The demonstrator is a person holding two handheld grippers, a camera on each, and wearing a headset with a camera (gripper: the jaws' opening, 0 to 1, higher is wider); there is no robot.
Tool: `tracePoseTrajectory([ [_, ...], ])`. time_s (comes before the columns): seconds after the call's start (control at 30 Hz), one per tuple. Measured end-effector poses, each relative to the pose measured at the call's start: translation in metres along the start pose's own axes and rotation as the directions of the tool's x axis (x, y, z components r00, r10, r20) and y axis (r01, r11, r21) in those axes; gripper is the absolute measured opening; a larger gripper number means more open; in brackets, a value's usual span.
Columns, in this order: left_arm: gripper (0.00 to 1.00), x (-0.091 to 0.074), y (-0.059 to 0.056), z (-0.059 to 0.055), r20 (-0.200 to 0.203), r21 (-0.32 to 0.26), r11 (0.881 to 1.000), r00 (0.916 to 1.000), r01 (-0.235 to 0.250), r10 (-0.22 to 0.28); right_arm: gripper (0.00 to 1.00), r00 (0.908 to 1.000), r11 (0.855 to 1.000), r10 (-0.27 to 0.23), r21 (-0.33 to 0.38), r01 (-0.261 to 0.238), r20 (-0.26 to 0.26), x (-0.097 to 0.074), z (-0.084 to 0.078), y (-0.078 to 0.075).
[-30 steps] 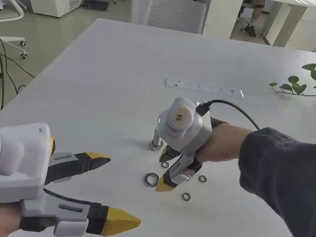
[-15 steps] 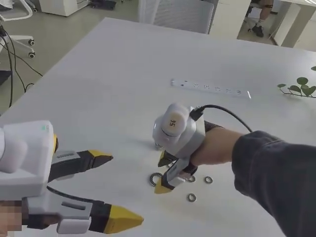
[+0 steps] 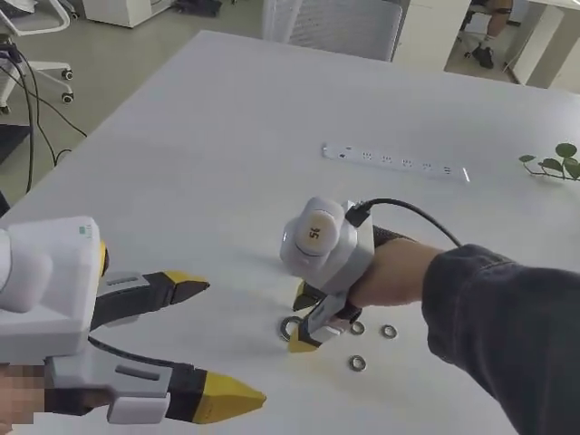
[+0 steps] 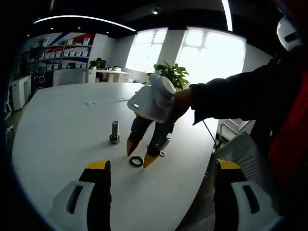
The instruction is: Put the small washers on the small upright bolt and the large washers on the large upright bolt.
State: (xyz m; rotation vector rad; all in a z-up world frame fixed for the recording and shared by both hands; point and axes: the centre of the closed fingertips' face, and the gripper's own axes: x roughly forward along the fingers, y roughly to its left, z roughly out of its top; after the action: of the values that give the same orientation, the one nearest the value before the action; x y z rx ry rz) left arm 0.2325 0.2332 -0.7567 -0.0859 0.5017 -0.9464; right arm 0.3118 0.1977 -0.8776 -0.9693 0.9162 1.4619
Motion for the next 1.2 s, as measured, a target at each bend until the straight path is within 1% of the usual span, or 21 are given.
tracePoseTrajectory([
  [0.2, 0.89, 0.0008, 0.0000, 0.0002, 0.002, -0.001, 1.000, 1.0000, 0.001, -0.001, 0.34, 1.0000, 1.000, -0.002, -0.009, 0.002, -0.009, 0.0002, -0.0007, 0.0007],
  [0.47, 0.89, 0.0006, 0.0001, -0.0008, 0.002, -0.003, 1.000, 1.0000, 0.002, -0.002, 0.29, 0.9996, 0.999, -0.013, -0.040, 0.012, -0.024, 0.0011, -0.0020, 0.0015],
  [0.7, 0.89, 0.0000, 0.0005, -0.0004, 0.004, -0.003, 1.000, 1.0000, 0.002, -0.002, 0.28, 0.9993, 0.998, -0.014, -0.059, 0.012, -0.034, 0.0016, -0.0019, 0.0034],
  [0.77, 0.89, -0.0004, 0.0005, -0.0002, 0.005, -0.004, 1.000, 1.0000, 0.002, -0.002, 0.25, 0.9991, 0.998, -0.016, -0.066, 0.013, -0.039, 0.0017, -0.0018, 0.0030],
  [1.03, 0.89, -0.0009, 0.0002, -0.0004, 0.007, -0.006, 1.000, 1.0000, 0.002, -0.002, 0.25, 0.9987, 0.997, -0.020, -0.071, 0.017, -0.047, 0.0008, -0.0024, 0.0029],
  [1.2, 0.88, -0.0006, -0.0002, -0.0002, 0.006, -0.005, 1.000, 1.0000, 0.004, -0.004, 0.24, 0.9989, 0.998, -0.020, -0.066, 0.018, -0.042, 0.0006, -0.0020, 0.0030],
])
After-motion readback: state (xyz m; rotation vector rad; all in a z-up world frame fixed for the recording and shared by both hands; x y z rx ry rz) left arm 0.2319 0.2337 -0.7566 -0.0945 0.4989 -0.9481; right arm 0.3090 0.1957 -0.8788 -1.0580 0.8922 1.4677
